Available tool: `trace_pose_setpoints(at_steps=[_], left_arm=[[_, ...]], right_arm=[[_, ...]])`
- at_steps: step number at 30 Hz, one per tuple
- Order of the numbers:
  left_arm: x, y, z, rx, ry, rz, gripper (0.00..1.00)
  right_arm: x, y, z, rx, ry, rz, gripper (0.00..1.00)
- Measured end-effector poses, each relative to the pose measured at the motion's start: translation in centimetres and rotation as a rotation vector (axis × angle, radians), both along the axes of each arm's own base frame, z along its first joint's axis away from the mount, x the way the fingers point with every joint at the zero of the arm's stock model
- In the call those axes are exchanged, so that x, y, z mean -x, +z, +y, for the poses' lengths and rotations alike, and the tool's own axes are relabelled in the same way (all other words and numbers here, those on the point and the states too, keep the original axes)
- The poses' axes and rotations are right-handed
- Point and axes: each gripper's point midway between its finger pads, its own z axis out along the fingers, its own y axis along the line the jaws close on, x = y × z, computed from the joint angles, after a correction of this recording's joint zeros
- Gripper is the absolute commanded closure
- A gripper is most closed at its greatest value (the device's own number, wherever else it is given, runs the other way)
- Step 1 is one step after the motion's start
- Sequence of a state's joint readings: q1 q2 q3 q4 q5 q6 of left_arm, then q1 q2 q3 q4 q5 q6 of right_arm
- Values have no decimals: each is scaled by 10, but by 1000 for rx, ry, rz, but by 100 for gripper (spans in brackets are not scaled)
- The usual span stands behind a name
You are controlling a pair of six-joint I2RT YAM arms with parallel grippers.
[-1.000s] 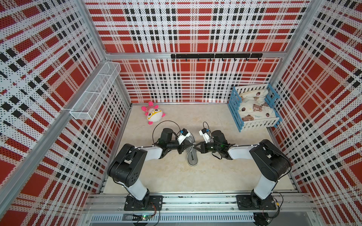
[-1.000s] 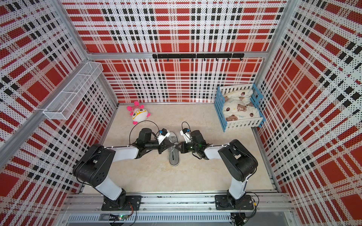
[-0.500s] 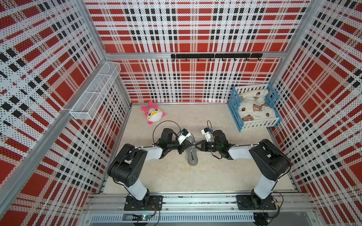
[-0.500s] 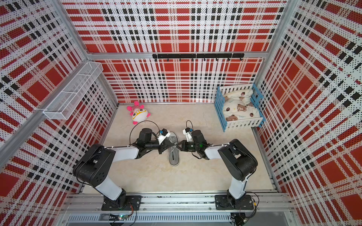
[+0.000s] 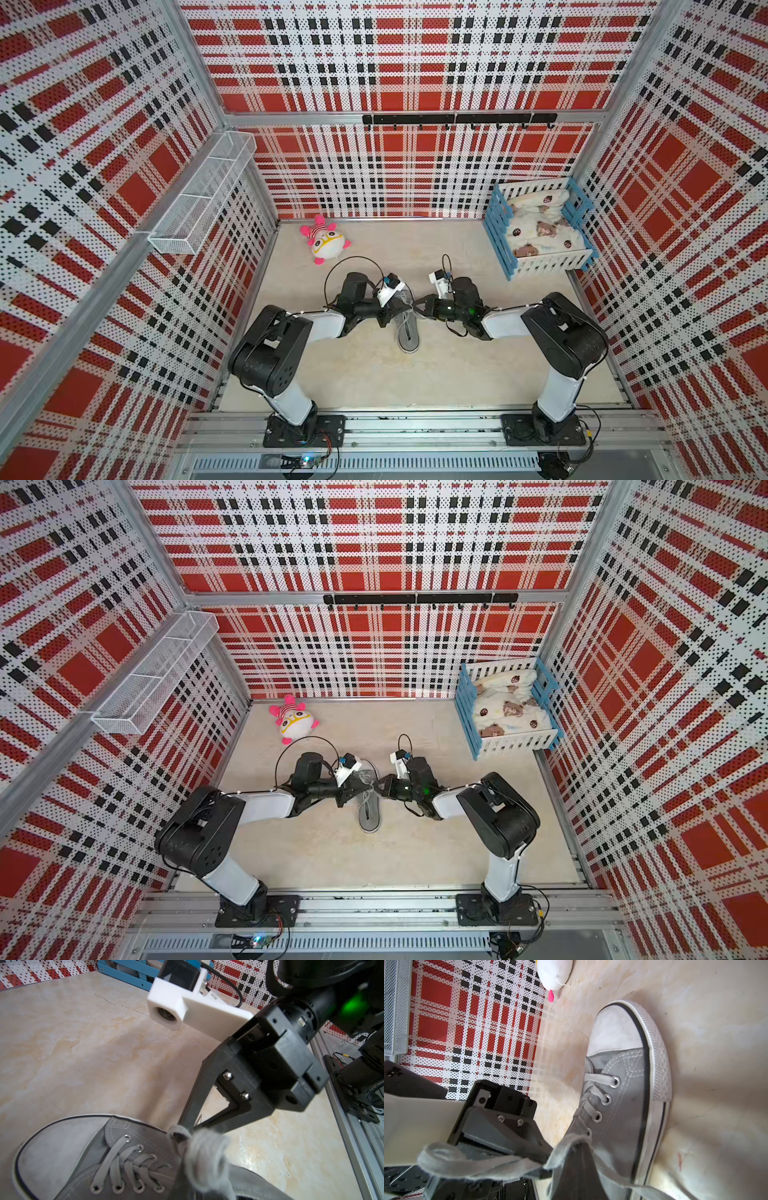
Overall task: Tie the shoes
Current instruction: Cross the shoelace with the shoelace.
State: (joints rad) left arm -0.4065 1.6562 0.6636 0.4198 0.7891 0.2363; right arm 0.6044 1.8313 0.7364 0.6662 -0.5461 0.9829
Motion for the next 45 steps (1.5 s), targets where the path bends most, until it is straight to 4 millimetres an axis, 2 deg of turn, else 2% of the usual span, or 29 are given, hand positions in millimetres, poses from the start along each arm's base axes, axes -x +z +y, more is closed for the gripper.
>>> trace_pose_setpoints(at_steps=[8,15,19,20,31,37,45], left_arm=[[0,0,0,0,0,1,100],[0,0,0,-1,5,4,100],[-1,0,0,0,7,7,100],[-1,0,0,0,8,7,100],[-4,2,4,3,21,6,100],[-3,2,5,6,15,10,100],[2,0,4,4,-5,22,100]], right_arm=[[-7,6,8,-59,-48,-5,99],[-8,-2,5,-36,-70,-13,85],[0,-20,-3,23,-63,-8,70],[2,-25,-5,42,-58,-10,69],[20,-34,-22,161,38,-95,70],[28,-28,-31,216,109,-186,73],[29,-21,-28,251,194,-336,67]])
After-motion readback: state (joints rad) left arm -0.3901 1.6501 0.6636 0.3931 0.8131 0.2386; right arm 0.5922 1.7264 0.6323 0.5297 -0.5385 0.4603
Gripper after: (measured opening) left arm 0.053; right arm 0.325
